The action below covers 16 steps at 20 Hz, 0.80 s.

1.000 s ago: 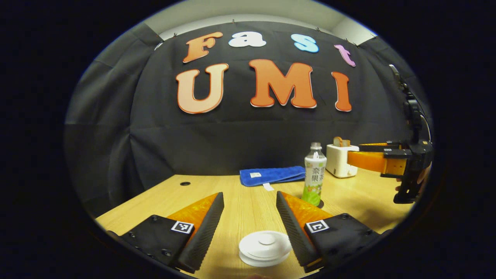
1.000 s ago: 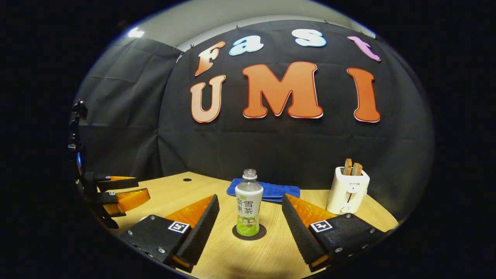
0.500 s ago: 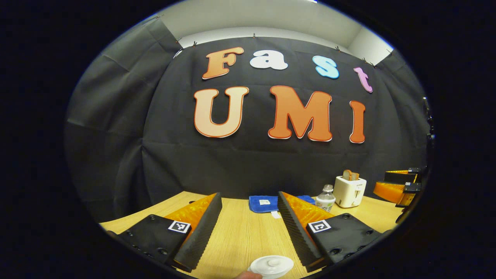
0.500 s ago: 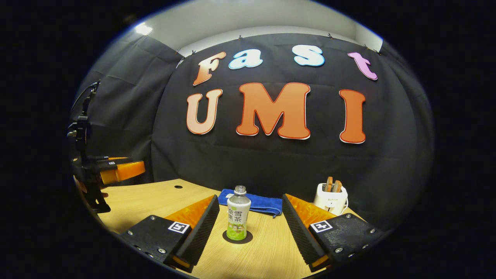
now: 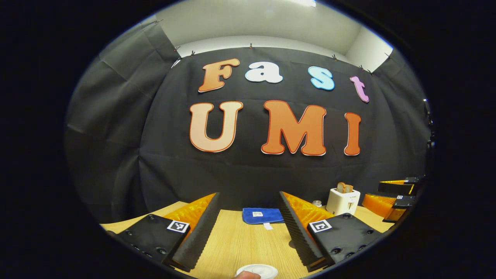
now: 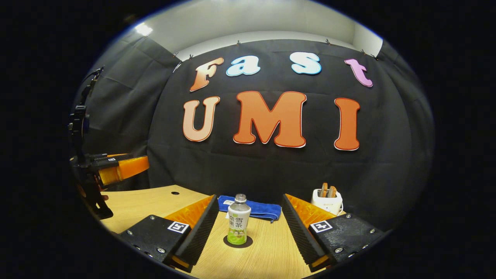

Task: Open the teacup lid with one hand, grasp the water bottle and pour water into the teacup with the other hand; after pouring, place the water bottle on the coaster and then close the teacup lid.

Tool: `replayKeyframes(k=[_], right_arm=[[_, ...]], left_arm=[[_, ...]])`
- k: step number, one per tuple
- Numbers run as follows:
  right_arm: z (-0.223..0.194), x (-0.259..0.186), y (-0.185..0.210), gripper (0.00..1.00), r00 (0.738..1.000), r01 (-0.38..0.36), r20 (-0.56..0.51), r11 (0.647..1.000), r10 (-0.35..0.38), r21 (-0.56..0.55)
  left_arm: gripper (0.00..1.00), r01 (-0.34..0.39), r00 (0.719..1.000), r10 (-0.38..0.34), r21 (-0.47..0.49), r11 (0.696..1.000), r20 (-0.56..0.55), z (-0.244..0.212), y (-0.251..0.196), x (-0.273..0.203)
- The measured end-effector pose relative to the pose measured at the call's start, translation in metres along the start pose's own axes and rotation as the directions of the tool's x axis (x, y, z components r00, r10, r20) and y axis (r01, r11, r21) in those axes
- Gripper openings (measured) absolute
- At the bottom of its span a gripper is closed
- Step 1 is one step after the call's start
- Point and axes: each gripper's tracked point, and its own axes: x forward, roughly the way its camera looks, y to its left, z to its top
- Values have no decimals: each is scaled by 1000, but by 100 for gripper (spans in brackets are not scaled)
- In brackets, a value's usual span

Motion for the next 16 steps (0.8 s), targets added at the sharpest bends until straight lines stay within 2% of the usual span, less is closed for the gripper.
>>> replayKeyframes(k=[8, 12, 16], right_arm=[[23, -8, -3, 98, 997, 29, 66, 999, -31, 33], [32, -12, -13, 98, 994, 64, 86, 998, -66, 18], [39, -13, -11, 98, 995, 49, 86, 999, -48, -1]], left_arm=[[97, -44, 999, 44, 17, 999, -16, -3, 9, -2], [97, -15, 1000, 15, 6, 1000, -14, -2, 0, 0], [95, 24, 999, -24, 30, 999, -29, -4, -9, 2]])
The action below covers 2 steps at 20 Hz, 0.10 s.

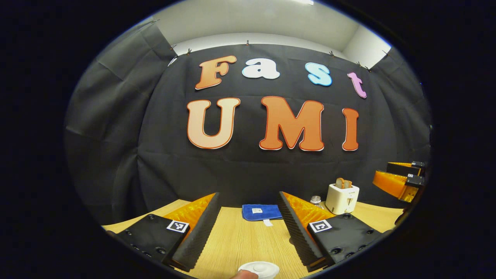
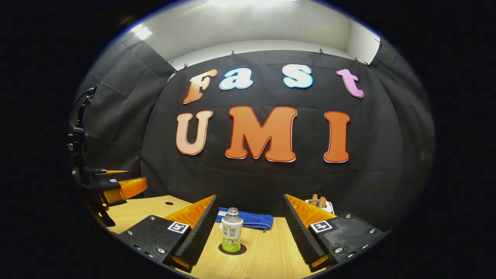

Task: Open the teacup lid with one hand, grasp the water bottle and pour water into the teacup with the other hand; after pouring, place the water bottle on the coaster and then close the teacup lid.

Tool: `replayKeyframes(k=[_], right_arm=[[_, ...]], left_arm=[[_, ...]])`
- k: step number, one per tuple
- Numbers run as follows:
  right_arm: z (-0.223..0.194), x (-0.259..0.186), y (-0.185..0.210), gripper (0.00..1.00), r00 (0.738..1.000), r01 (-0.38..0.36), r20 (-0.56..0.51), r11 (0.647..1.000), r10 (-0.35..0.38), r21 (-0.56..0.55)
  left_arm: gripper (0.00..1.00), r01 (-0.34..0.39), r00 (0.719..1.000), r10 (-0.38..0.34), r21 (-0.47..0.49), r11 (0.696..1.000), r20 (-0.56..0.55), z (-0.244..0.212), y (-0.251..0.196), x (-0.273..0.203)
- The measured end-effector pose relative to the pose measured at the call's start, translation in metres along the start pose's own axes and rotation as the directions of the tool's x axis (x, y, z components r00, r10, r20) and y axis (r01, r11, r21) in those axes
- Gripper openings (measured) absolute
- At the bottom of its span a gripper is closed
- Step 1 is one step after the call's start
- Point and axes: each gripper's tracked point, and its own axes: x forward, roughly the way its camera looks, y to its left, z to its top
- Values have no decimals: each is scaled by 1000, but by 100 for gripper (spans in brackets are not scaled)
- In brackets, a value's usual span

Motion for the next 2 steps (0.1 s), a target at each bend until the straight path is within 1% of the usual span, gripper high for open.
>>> replayKeyframes(k=[1, 2], right_arm=[[3, 0, -2, 98, 1000, 3, 4, 1000, -3, -7], [5, 1, -3, 98, 1000, 8, 9, 1000, -8, -15]], left_arm=[[97, -3, 1000, 3, -2, 1000, 9, 3, 1, 1], [96, -3, 1000, 3, -4, 1000, 12, 4, 1, 3]])
